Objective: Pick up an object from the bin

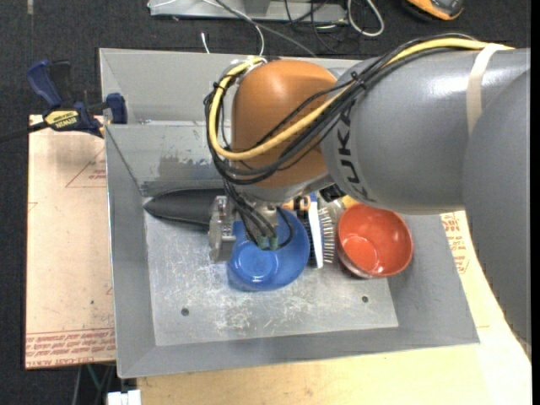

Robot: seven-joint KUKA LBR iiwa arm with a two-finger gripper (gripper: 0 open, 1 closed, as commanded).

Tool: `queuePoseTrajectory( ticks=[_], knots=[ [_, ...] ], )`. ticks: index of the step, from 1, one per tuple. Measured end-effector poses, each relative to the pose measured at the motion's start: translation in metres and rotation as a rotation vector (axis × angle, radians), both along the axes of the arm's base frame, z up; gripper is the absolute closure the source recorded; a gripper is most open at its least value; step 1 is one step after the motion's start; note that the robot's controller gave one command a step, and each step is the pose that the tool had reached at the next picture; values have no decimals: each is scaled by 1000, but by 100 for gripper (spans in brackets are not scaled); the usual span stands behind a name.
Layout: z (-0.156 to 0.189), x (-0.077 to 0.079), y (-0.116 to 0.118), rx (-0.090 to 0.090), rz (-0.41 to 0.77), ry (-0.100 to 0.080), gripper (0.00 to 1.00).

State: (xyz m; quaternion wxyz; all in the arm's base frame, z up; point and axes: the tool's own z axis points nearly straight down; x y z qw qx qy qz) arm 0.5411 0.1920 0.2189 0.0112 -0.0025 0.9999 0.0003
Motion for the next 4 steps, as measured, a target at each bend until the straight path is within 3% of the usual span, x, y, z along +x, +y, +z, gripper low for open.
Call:
queuePoseTrajectory(
  ticks=[1, 2, 3, 4],
  knots=[
    [19, 14, 35, 11, -465, 7, 100],
    [-13, 30, 12, 0, -96, 4, 100],
    [-7, 24, 31, 14, -462, 2, 100],
    [-44, 32, -10, 0, -162, 4, 100]
  ],
)
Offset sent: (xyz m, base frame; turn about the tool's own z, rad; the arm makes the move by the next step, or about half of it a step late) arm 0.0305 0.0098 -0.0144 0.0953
